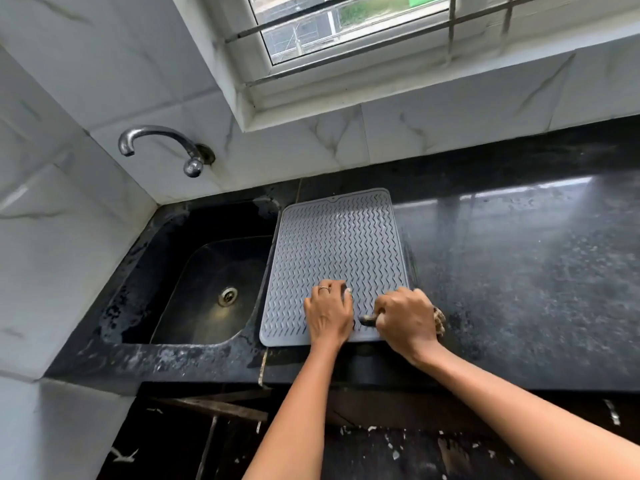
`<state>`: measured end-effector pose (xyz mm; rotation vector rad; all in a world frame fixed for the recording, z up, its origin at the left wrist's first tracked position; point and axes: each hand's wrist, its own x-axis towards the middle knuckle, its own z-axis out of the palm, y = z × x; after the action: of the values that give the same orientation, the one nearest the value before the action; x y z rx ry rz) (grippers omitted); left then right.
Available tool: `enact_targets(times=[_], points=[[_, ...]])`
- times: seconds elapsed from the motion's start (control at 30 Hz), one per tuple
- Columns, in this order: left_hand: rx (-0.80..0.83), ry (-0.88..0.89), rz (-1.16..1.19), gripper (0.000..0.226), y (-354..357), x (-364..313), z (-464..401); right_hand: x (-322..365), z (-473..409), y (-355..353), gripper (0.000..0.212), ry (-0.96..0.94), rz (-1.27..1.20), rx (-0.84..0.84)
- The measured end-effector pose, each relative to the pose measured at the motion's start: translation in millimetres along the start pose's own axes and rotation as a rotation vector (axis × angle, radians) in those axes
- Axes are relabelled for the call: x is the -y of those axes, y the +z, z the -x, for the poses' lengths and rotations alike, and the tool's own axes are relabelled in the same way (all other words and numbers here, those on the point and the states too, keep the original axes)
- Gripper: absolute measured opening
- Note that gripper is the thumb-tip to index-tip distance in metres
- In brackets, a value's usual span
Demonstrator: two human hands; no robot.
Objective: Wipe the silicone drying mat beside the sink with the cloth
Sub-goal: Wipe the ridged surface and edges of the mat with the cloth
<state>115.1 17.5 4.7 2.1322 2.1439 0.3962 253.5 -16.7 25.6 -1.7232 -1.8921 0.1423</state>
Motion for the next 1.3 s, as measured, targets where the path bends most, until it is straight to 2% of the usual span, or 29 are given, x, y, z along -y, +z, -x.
enact_targets(times=[0.1,0.23,0.37,0.47,0.57,0.67,0.8,0.87,0.93,1.03,1.13,1.2,1.3], points=[[-0.033,-0.011,0.019,0.034,-4.5,2.7,-39.1,1.5,-55.4,-4.1,0.028,0.040,-0.123,-0.038],[-0.008,-0.025,-0.026,0.035,-4.5,8.5,-116.5,-2.2,-151.8,10.6,0.025,0.092,-0.170,0.020],[0.041,-0.032,-0.103,0.040,8.8,11.3,-190.6,-4.7,-234.2,35.1,0.025,0.067,-0.108,0.002],[0.153,-0.016,-0.007,0.045,28.4,11.2,-236.8,-12.0,-280.5,65.1,0.032,0.062,0.016,0.158],[0.217,-0.003,-0.031,0.054,47.8,11.9,-252.4,-28.5,-289.8,97.0,0.046,0.074,0.087,0.385],[0.158,0.001,-0.067,0.062,57.8,15.1,-250.4,-30.3,-280.2,118.3,0.047,0.027,0.185,0.350],[0.168,-0.006,-0.069,0.055,60.0,17.8,-251.7,-20.3,-257.1,115.6,0.017,-0.077,0.294,0.174],[0.170,-0.012,-0.038,0.057,59.3,17.8,-251.2,-18.0,-234.5,107.1,0.024,-0.112,0.262,0.135],[0.160,-0.016,0.010,0.060,58.0,17.0,-248.0,-14.9,-213.3,95.0,0.030,-0.118,0.186,0.171],[0.148,-0.013,0.067,0.062,56.0,15.9,-247.3,-10.3,-219.0,69.8,0.029,-0.030,0.112,0.301],[0.137,-0.007,0.090,0.059,58.8,18.7,-249.3,-11.8,-266.3,66.0,0.026,0.046,0.022,0.250],[0.089,-0.020,0.130,0.062,59.2,18.2,-248.2,-15.3,-290.8,77.3,0.026,0.043,0.023,0.214],[0.049,-0.037,0.180,0.067,56.1,14.3,-246.5,-20.0,-297.0,102.7,0.030,0.008,0.103,0.351]])
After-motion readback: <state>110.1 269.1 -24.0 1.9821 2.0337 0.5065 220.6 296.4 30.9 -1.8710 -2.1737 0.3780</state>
